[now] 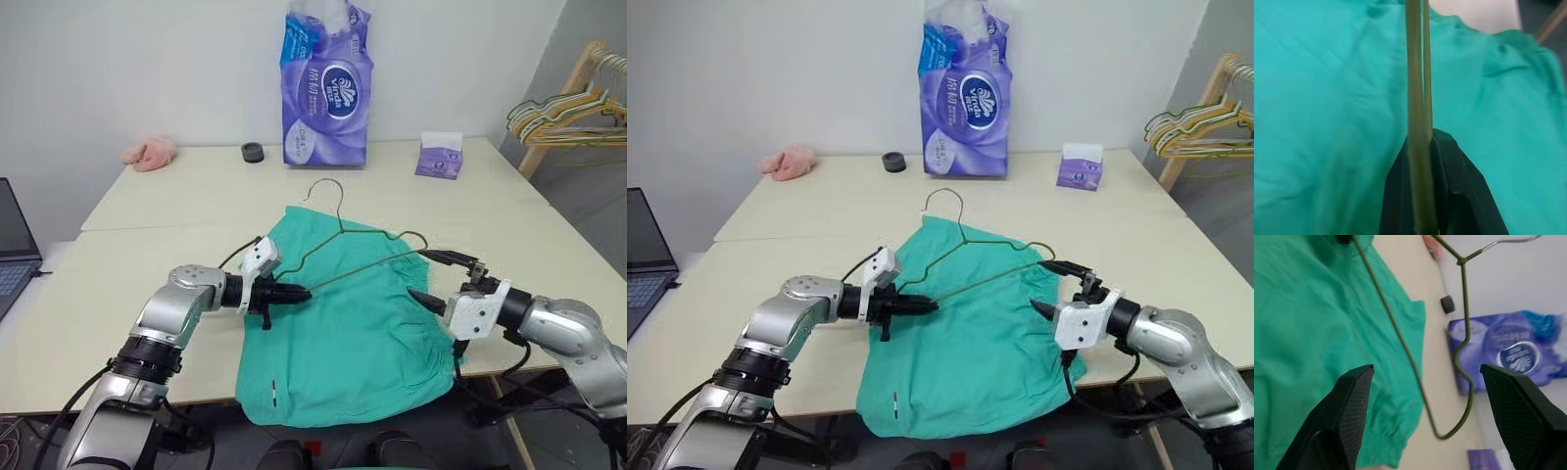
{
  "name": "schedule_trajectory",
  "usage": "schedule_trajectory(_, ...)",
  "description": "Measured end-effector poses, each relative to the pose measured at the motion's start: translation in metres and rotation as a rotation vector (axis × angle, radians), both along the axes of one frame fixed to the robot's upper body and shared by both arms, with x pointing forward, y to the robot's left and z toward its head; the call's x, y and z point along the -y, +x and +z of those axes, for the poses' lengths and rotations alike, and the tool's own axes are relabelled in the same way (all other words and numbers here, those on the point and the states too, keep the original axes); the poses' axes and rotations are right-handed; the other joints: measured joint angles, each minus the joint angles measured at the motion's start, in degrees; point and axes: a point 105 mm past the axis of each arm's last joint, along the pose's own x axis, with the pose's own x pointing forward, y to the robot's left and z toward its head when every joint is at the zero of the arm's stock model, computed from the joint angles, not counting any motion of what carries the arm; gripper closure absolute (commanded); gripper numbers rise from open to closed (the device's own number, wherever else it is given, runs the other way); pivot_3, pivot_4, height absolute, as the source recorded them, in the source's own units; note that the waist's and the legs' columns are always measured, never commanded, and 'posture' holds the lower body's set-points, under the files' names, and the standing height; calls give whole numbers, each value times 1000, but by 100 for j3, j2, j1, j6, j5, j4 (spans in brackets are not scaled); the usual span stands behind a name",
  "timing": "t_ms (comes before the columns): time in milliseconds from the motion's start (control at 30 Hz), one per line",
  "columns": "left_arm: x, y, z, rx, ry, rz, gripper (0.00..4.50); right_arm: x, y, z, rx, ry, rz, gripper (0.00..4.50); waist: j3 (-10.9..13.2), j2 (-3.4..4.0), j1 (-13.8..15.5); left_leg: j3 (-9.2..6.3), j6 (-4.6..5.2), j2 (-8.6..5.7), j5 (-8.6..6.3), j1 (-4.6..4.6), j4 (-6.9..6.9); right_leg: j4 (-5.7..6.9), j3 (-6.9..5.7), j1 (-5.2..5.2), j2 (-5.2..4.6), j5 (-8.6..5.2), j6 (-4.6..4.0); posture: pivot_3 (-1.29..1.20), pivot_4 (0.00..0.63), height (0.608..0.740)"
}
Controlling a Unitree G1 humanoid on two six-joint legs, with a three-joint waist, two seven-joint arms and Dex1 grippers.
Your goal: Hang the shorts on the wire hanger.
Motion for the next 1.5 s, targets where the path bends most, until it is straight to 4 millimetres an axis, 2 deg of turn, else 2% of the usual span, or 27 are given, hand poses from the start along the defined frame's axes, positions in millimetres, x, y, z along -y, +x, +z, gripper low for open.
schedule_trajectory(133, -4, 3, 6, 141, 106, -85, 4500, 7, -1, -2, -186, 56, -79, 734, -1, 0, -11, 0, 0, 2, 0, 0, -2, 0, 0, -2, 0, 0, 0, -133, 33, 740)
schedule_trajectory(333, 2, -7, 1, 207, 202, -233, 4500, 6, 2, 2, -368, 81, -150, 734, -1, 0, -3, -1, 1, 2, 0, -3, -1, -2, -3, -3, -2, 0, 0, -132, 29, 740)
schedule_trajectory(533, 12, -14, 2, 249, 222, -317, 4500, -6, -6, -17, -574, 31, -147, 734, -1, -1, 1, -2, 1, 1, -1, -6, -1, -3, -5, -5, -3, 0, 1, -131, 23, 740)
schedule_trajectory(700, 18, -17, 3, 255, 217, -351, 4500, -10, -3, -23, -614, 3, -149, 734, -2, -2, -4, -1, 1, 2, -1, -6, 0, -3, -6, -6, -3, 0, 2, -125, 18, 740)
schedule_trajectory(867, 23, -20, 9, 282, 213, -376, 4500, -4, -2, -41, -689, -71, -161, 734, -2, -1, -1, -1, 1, 1, -1, -6, 1, -2, -7, -6, -3, 0, 2, -116, 16, 740)
schedule_trajectory(1000, 26, -21, 12, 294, 211, -386, 4500, -1, -3, -49, -729, -112, -160, 1627, -2, -2, -3, -1, 1, 1, -1, -6, 1, -2, -7, -6, -3, 0, 2, -112, 16, 740)
schedule_trajectory(1267, 26, -22, 13, 304, 217, -394, 4500, -2, 0, -46, -730, -122, -157, 4425, -2, -2, -1, -2, 1, 1, -1, -6, 1, -1, -8, -7, -4, 0, 2, -113, 21, 740)
schedule_trajectory(1500, 27, -23, 12, 307, 220, -399, 4500, -2, -2, -48, -764, -126, -160, 4470, -2, -2, -1, -2, 1, 2, -1, -6, 1, -1, -9, -7, -4, 0, 2, -117, 24, 740)
